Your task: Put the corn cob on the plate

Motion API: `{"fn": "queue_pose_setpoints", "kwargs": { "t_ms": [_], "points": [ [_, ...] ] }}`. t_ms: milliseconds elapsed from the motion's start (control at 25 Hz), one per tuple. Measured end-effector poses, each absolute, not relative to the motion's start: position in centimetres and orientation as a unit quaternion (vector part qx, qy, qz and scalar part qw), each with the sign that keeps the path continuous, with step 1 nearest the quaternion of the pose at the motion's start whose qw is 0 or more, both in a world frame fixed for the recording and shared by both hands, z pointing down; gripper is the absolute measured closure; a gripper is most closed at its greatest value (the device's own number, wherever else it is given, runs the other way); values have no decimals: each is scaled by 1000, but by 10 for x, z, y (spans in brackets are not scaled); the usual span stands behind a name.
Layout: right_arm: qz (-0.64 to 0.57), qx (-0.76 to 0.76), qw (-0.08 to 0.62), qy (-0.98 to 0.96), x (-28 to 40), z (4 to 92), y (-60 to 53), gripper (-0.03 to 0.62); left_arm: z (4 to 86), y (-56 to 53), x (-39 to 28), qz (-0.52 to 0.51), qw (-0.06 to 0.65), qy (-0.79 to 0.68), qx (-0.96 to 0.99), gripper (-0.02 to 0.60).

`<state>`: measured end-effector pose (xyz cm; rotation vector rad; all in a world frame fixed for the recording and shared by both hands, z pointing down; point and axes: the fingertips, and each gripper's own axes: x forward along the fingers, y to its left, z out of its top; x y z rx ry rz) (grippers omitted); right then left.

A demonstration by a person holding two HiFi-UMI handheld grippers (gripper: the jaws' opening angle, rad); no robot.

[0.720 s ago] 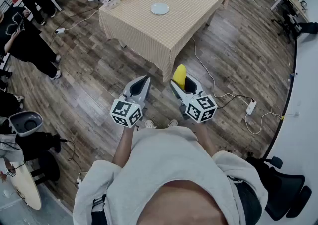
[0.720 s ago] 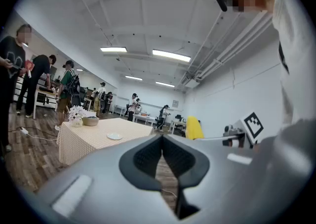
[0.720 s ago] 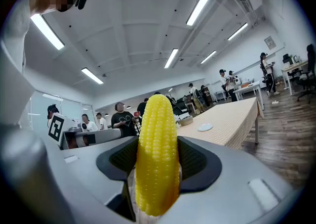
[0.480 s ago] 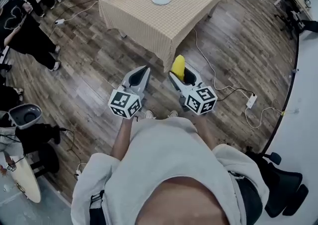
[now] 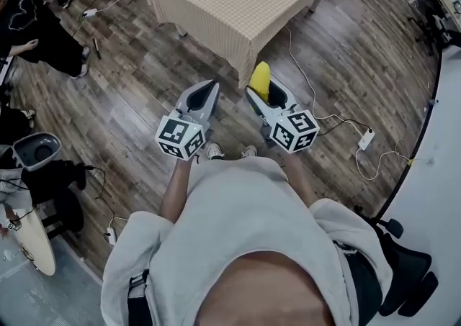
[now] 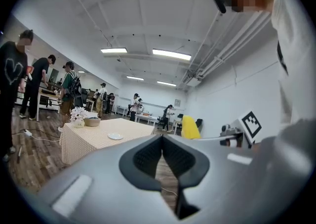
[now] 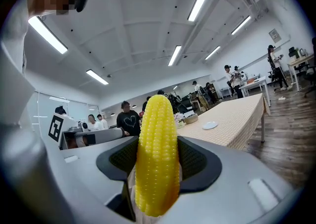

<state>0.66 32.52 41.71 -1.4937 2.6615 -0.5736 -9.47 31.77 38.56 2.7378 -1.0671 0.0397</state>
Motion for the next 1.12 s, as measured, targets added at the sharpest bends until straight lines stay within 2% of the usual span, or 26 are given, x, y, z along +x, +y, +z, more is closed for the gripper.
{"fn": "queue_pose_setpoints", "kwargs": {
  "t_ms": [720, 1120],
  "points": [
    [-173, -472, 20, 864, 70, 420, 316, 349, 388, 317, -51, 8, 86, -404, 911, 574],
    [-177, -471, 3, 864, 77, 434, 296, 349, 404, 293, -40, 19, 93, -404, 910, 574]
  ]
}}
